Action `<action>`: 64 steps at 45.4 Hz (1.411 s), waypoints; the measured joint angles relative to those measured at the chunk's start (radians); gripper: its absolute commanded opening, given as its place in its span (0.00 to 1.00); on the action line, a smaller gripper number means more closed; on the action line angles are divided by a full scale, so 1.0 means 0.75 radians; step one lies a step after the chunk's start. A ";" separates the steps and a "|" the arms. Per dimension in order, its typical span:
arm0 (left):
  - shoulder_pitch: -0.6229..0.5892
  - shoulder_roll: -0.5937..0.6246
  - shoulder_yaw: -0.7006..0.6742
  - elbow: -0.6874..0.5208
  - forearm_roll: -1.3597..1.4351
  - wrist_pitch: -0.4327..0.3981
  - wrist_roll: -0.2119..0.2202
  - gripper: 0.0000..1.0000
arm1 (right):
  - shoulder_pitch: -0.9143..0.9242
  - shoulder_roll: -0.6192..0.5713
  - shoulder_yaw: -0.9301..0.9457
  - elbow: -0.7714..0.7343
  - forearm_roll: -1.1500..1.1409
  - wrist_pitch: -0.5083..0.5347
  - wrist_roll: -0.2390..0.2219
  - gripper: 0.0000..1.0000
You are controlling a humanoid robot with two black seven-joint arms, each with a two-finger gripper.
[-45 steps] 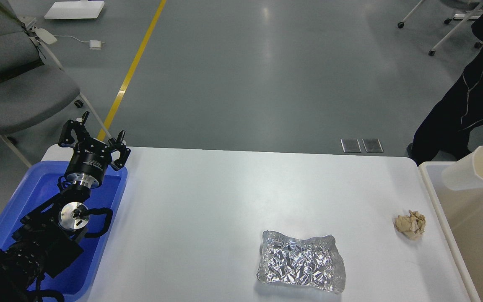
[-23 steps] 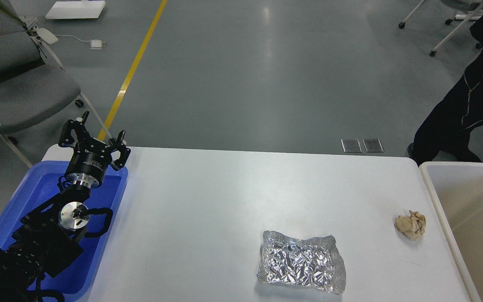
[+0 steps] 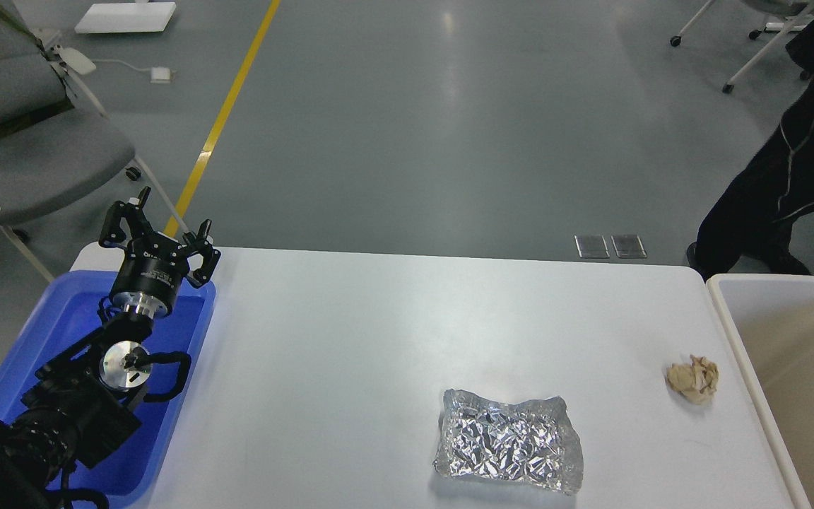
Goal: Tidy desktop
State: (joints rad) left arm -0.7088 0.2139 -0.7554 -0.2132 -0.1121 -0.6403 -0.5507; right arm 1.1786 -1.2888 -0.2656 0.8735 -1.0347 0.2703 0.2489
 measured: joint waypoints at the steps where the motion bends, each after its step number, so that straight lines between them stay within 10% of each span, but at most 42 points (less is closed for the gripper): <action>1: 0.000 0.000 0.000 0.000 0.000 0.000 0.000 1.00 | -0.022 0.013 0.000 -0.015 0.030 -0.007 0.001 0.00; 53: 0.000 0.000 0.001 0.000 0.000 -0.001 0.000 1.00 | -0.848 0.896 0.038 -1.120 1.055 -0.142 -0.001 0.00; 64: 0.000 0.000 0.001 0.000 0.000 -0.001 0.000 1.00 | -0.863 0.934 0.060 -1.163 1.076 -0.173 -0.013 0.99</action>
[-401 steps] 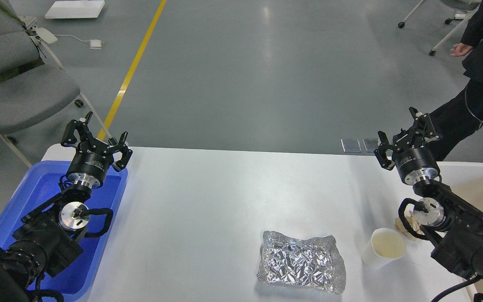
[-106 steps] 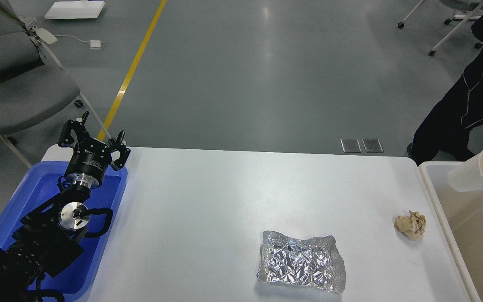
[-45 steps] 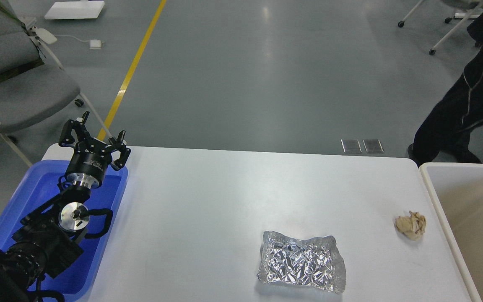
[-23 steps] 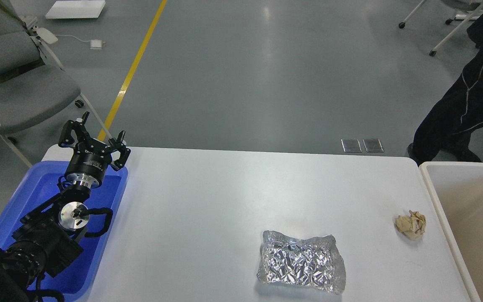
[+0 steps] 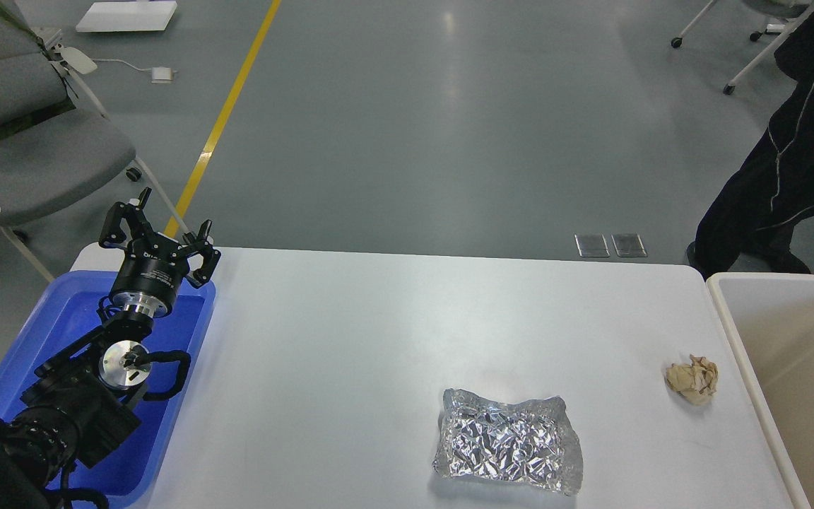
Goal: Tidy desktop
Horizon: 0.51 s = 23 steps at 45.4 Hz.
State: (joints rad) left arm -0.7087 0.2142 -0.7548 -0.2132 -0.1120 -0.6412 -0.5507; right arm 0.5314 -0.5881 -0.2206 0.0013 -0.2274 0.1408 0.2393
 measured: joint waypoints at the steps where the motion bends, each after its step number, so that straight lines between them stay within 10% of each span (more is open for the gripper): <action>1: 0.000 0.000 0.000 0.000 0.000 0.000 0.000 1.00 | 0.000 0.001 0.002 -0.002 0.001 -0.006 0.000 0.99; 23: 0.000 0.001 -0.001 0.000 0.000 0.002 0.000 1.00 | 0.007 0.021 0.107 -0.062 0.010 -0.074 -0.001 1.00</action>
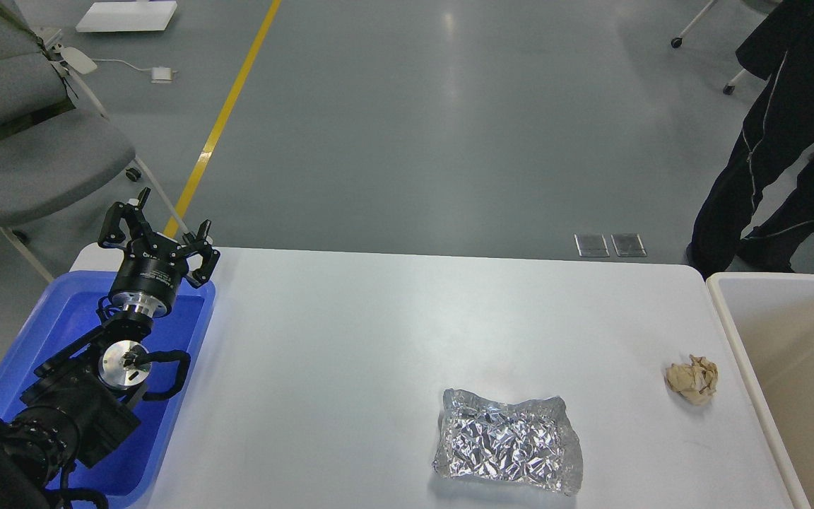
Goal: Tidy desktop
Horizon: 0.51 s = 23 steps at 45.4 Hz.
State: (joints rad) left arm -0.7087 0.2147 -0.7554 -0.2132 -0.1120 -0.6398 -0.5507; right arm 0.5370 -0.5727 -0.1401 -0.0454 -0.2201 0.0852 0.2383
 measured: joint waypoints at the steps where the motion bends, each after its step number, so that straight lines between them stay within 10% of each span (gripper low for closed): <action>1: 0.000 0.000 0.000 0.000 0.000 0.000 0.000 1.00 | 0.001 0.001 0.002 -0.001 0.000 0.000 0.000 1.00; 23: 0.000 0.000 0.000 0.000 0.000 0.000 0.000 1.00 | 0.034 0.029 0.104 0.061 0.033 0.001 0.006 1.00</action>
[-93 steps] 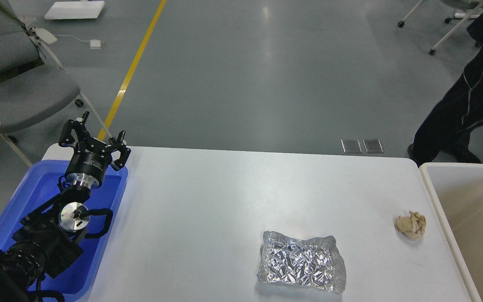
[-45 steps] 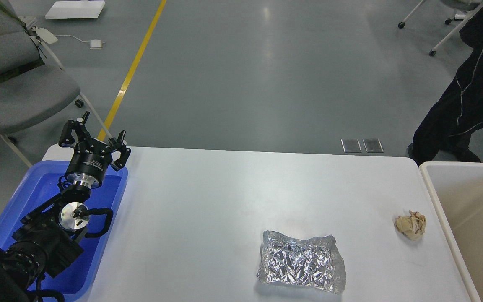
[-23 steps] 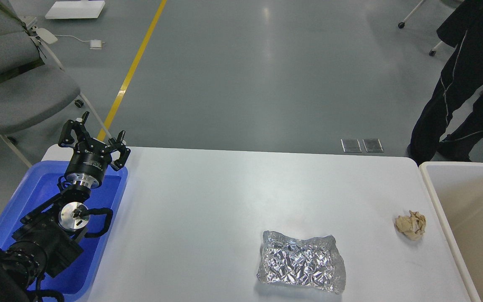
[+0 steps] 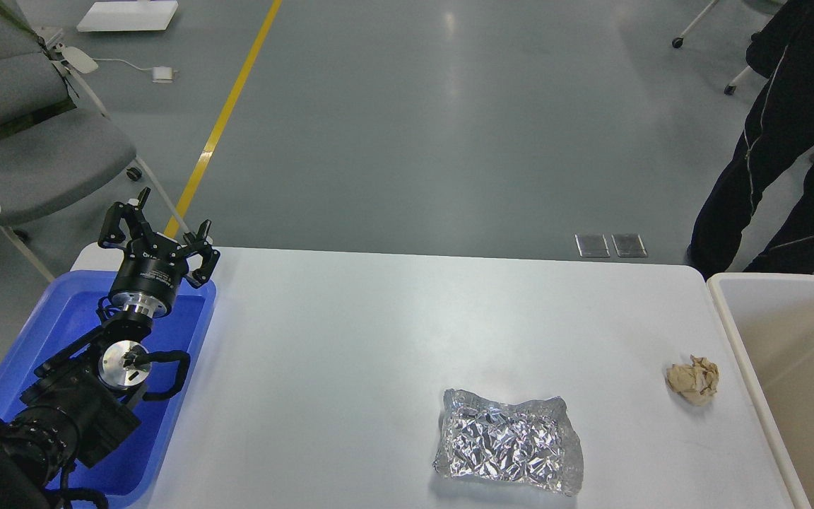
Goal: Tidy desktop
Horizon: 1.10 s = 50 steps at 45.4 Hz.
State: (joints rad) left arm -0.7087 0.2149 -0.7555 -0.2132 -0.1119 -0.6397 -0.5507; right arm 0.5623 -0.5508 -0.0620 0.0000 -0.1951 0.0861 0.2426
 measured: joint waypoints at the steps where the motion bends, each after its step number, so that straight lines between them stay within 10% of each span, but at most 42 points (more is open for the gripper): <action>1: 0.000 0.000 0.000 0.000 0.000 0.000 0.000 1.00 | 0.002 -0.009 0.020 0.020 0.005 -0.002 0.000 1.00; 26: 0.000 0.000 0.001 0.000 0.000 0.000 0.000 1.00 | -0.107 -0.275 0.868 0.947 0.015 -0.045 0.020 1.00; 50: 0.000 0.000 0.001 0.000 0.000 0.000 0.000 1.00 | -0.422 0.096 1.611 1.482 -0.426 -0.102 0.210 1.00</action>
State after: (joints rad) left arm -0.7088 0.2149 -0.7548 -0.2132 -0.1119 -0.6396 -0.5507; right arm 0.2456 -0.4791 1.1465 1.1118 -0.5143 0.0096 0.4000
